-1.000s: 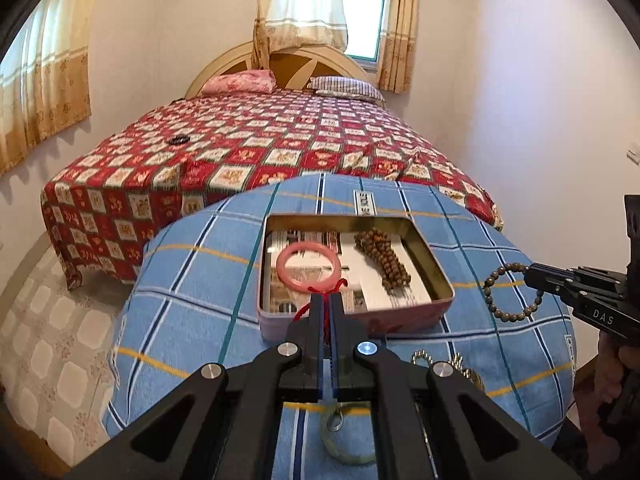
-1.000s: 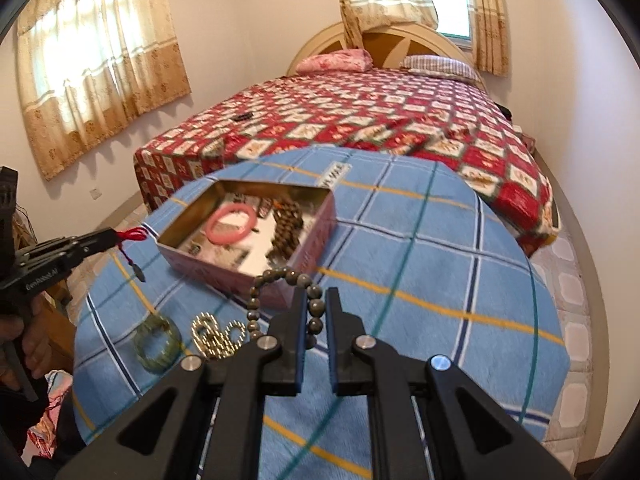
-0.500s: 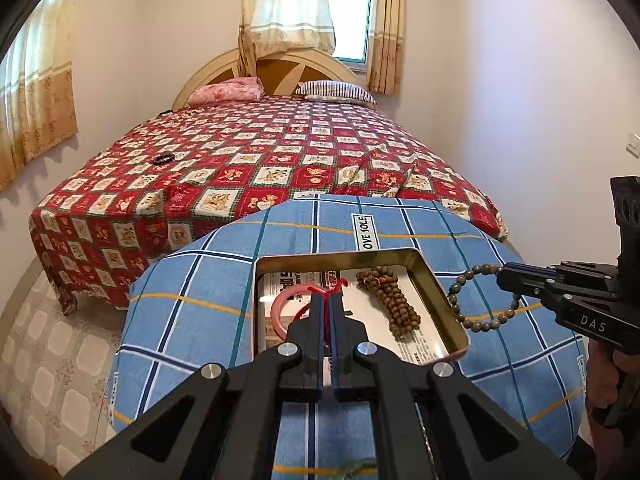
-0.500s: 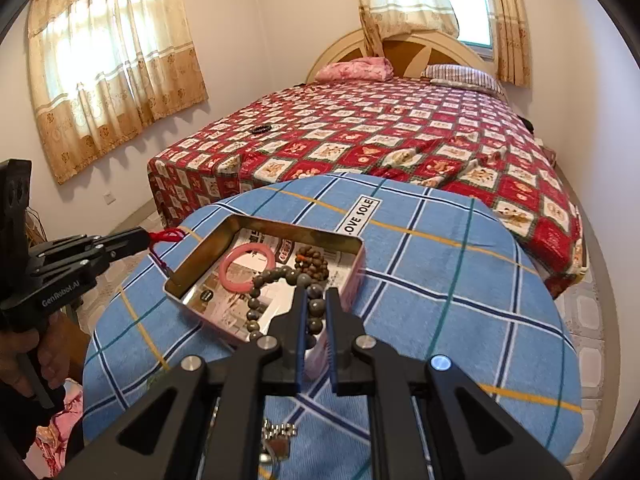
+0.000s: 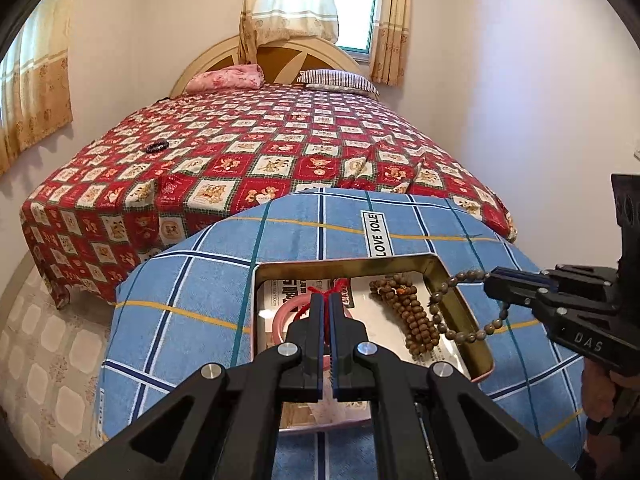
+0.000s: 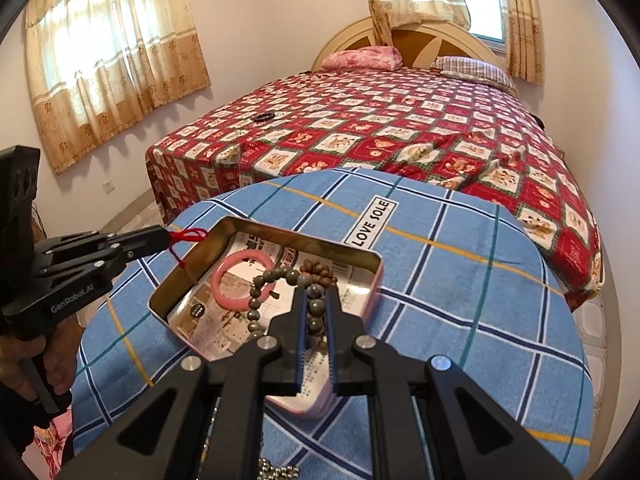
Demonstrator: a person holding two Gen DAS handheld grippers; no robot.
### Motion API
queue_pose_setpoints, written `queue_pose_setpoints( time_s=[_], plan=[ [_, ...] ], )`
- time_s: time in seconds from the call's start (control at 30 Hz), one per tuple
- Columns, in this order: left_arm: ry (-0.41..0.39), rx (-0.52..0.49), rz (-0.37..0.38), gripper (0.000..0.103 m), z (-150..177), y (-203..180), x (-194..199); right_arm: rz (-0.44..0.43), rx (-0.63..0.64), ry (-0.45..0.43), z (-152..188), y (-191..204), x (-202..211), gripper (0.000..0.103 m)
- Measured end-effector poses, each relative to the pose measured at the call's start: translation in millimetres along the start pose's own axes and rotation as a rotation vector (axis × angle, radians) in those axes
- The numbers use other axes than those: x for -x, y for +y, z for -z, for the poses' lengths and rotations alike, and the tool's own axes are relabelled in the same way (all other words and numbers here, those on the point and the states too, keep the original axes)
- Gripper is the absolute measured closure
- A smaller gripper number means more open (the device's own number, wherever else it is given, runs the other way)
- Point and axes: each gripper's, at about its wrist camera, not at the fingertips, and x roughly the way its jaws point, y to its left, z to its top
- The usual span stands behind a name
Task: Organize jewelry
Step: 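Lift both items and carry them over the pink tin, then open the left tool to drop the jade bangle while the right tool releases the bead bracelet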
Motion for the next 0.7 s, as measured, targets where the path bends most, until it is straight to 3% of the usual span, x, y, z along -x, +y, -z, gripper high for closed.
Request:
queue_pose_setpoints(
  time_s=[0.5, 0.7],
  plan=[
    [0.029, -0.035, 0.087, 0.102, 1.7, -41.2, -14.5, 0.068, -0.041, -0.006, -8.4, -23.4, -5.0, 0.092],
    [0.019, -0.107, 0.149, 0.1, 6.8, -63.6, -14.5, 0.081, -0.052, -0.016, -11.4, -27.3, -7.3, 0.092]
  ],
)
